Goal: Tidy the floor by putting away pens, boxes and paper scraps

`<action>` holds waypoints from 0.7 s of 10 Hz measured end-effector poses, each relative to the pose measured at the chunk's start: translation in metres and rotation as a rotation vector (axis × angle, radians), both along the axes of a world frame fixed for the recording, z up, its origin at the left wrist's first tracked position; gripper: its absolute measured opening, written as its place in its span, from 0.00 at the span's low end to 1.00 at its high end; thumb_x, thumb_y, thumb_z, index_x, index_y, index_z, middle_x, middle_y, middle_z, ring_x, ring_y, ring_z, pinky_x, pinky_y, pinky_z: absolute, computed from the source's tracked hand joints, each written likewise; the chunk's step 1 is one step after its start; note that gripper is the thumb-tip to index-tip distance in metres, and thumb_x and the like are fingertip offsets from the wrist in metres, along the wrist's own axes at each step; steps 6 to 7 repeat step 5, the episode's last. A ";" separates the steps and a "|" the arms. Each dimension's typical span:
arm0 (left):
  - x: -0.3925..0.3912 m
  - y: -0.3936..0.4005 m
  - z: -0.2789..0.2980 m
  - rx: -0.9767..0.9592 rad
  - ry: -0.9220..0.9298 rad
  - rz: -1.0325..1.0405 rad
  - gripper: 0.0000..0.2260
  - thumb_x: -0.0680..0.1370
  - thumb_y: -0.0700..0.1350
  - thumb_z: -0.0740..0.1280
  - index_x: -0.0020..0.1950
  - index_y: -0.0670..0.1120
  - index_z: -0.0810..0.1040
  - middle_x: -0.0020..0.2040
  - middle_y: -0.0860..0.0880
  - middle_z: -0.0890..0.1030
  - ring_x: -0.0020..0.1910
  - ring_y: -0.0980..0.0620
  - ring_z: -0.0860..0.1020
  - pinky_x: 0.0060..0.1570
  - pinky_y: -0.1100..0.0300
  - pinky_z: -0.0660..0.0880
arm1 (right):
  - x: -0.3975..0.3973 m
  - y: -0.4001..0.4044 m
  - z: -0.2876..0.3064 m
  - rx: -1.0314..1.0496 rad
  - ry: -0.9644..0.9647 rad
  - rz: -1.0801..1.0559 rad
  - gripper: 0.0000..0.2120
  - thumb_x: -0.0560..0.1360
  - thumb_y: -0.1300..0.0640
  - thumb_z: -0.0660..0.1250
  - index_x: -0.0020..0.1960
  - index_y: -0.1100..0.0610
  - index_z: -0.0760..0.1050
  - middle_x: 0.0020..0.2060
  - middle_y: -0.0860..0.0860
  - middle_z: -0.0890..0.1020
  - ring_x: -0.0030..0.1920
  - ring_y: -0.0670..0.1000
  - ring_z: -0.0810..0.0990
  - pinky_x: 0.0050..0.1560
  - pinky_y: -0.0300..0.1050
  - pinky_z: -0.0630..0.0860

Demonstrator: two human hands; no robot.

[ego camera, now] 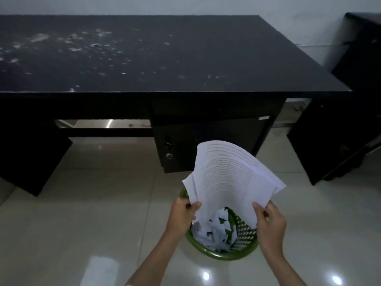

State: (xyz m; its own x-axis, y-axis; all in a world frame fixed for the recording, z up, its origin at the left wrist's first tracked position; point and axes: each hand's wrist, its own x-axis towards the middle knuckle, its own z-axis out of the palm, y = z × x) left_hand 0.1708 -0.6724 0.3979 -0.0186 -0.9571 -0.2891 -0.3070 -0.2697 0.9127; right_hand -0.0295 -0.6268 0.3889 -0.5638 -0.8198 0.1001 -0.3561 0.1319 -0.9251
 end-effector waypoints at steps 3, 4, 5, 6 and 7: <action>-0.010 0.004 -0.029 -0.018 -0.098 -0.028 0.12 0.73 0.38 0.70 0.54 0.49 0.75 0.45 0.57 0.78 0.43 0.60 0.76 0.37 0.75 0.70 | -0.016 0.014 -0.050 0.286 -0.055 0.127 0.15 0.76 0.64 0.63 0.63 0.64 0.72 0.55 0.55 0.78 0.57 0.54 0.76 0.56 0.40 0.71; -0.006 0.008 -0.020 -0.065 -0.123 -0.009 0.11 0.73 0.35 0.70 0.49 0.49 0.75 0.41 0.61 0.75 0.42 0.59 0.75 0.35 0.80 0.68 | -0.015 0.019 -0.050 0.299 -0.132 0.159 0.24 0.75 0.67 0.64 0.70 0.62 0.65 0.61 0.52 0.73 0.62 0.50 0.71 0.61 0.39 0.66; -0.008 0.014 -0.005 -0.051 -0.106 0.014 0.12 0.74 0.34 0.68 0.57 0.42 0.74 0.46 0.56 0.72 0.49 0.56 0.70 0.33 0.82 0.64 | -0.014 0.020 -0.049 0.325 -0.073 0.206 0.23 0.75 0.65 0.65 0.68 0.60 0.67 0.64 0.55 0.73 0.64 0.54 0.72 0.62 0.43 0.70; -0.008 0.014 -0.005 -0.051 -0.106 0.014 0.12 0.74 0.34 0.68 0.57 0.42 0.74 0.46 0.56 0.72 0.49 0.56 0.70 0.33 0.82 0.64 | -0.014 0.020 -0.049 0.325 -0.073 0.206 0.23 0.75 0.65 0.65 0.68 0.60 0.67 0.64 0.55 0.73 0.64 0.54 0.72 0.62 0.43 0.70; -0.008 0.014 -0.005 -0.051 -0.106 0.014 0.12 0.74 0.34 0.68 0.57 0.42 0.74 0.46 0.56 0.72 0.49 0.56 0.70 0.33 0.82 0.64 | -0.014 0.020 -0.049 0.325 -0.073 0.206 0.23 0.75 0.65 0.65 0.68 0.60 0.67 0.64 0.55 0.73 0.64 0.54 0.72 0.62 0.43 0.70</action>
